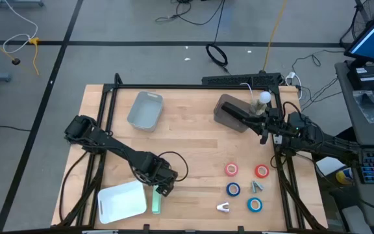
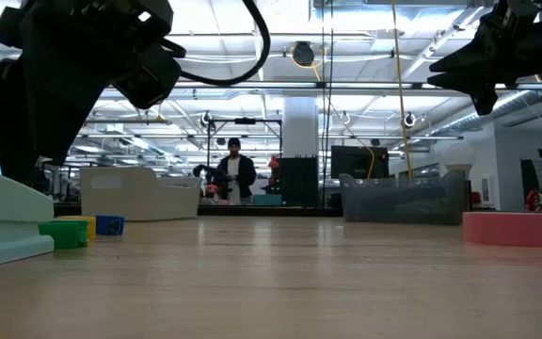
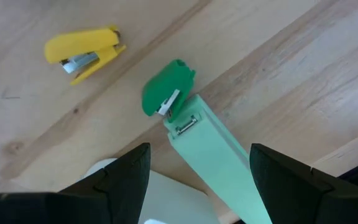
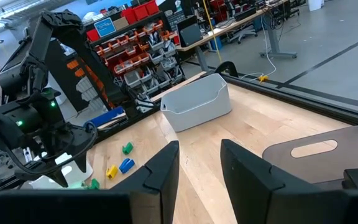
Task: Pick and place Stapler, Stapler remover, tape
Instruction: Put the big light green stapler into the black bin
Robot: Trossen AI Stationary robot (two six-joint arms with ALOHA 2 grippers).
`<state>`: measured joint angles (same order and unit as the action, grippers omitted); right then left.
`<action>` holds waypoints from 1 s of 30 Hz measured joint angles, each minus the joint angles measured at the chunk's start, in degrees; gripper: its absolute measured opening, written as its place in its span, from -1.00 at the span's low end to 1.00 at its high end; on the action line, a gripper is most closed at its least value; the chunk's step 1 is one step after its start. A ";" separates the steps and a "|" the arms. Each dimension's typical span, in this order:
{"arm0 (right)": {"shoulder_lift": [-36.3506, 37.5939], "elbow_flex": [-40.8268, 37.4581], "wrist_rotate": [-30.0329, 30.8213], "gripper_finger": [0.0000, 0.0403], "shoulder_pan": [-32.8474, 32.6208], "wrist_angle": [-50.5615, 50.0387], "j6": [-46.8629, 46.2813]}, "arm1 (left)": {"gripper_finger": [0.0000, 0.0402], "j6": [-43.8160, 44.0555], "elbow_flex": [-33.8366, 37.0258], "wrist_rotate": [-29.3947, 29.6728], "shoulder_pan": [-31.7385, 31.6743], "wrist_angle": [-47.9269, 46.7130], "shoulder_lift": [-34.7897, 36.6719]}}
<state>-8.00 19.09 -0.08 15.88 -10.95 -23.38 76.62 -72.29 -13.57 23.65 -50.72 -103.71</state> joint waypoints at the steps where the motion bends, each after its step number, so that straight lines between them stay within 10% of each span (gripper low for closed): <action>1: 0.01 0.00 0.00 -0.45 0.00 -0.01 0.01 | 0.35 0.00 0.00 -0.12 0.03 0.28 -0.26; 30: 0.01 0.00 -0.06 -0.46 0.00 -0.03 0.02 | 0.35 -1.19 0.09 -2.42 0.05 4.33 -4.95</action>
<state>-7.99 19.09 -0.13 15.88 -10.98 -23.35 75.43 -72.20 -15.98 23.70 -46.39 -108.66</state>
